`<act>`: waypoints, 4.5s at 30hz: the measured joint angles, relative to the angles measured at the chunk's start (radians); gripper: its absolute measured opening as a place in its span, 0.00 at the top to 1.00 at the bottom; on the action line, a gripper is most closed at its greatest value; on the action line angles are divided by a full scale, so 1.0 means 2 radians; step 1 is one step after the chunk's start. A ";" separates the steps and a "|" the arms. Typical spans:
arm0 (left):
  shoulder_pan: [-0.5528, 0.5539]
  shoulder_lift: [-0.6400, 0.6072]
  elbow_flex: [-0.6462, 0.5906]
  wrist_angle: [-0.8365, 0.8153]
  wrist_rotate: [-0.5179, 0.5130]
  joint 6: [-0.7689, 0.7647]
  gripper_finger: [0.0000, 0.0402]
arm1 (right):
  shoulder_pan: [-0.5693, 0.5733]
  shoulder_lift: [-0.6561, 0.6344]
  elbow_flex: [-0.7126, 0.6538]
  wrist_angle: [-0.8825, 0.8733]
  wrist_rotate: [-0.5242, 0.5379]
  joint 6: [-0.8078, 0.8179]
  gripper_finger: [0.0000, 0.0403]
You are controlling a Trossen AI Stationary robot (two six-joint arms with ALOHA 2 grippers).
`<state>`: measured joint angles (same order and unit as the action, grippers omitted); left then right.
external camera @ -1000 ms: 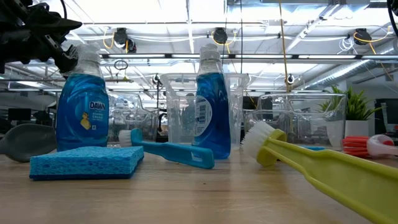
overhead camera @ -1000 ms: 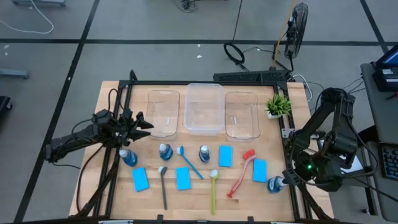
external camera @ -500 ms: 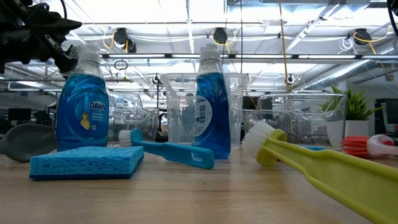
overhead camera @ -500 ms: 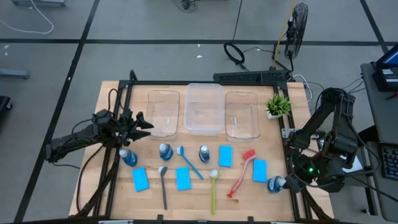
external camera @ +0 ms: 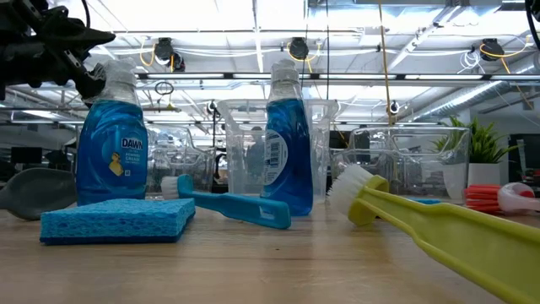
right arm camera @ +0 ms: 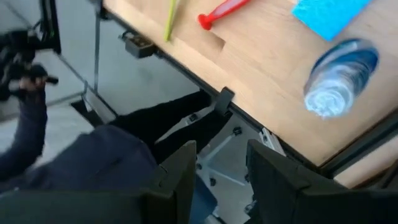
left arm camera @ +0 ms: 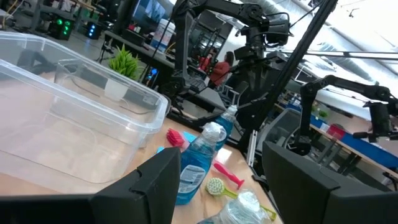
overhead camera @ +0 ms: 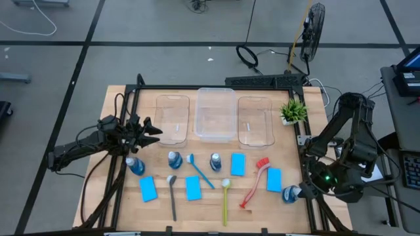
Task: Pick & Place Kitchen Sink Supplies
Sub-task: Put the blue dishwashing liquid into the right transparent bin
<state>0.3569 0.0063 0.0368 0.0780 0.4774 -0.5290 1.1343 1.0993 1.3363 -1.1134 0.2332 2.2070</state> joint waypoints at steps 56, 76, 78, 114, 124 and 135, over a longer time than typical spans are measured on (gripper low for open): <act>0.000 0.000 0.000 -0.001 -0.002 0.015 0.43 | -0.005 0.000 -0.083 0.002 -0.063 0.069 0.31; 0.000 0.000 0.000 -0.032 -0.004 0.019 0.43 | -0.020 0.017 -0.083 -0.010 -0.065 0.069 0.26; 0.000 0.000 0.000 -0.032 -0.004 0.027 0.43 | -0.020 0.023 -0.083 -0.007 -0.066 0.069 0.26; 0.000 0.000 0.000 -0.031 -0.033 0.029 0.43 | -0.024 0.107 -0.083 -0.055 -0.090 0.068 0.26; 0.000 0.000 0.000 -0.031 -0.033 0.029 0.43 | -0.024 0.107 -0.083 -0.068 -0.089 0.068 0.27; 0.000 0.000 0.000 -0.031 -0.033 0.028 0.43 | -0.028 0.107 -0.157 0.046 -0.091 0.063 0.30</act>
<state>0.3568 0.0059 0.0372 0.0151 0.4118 -0.4721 1.0782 1.3132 1.0220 -1.0223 0.0513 2.3330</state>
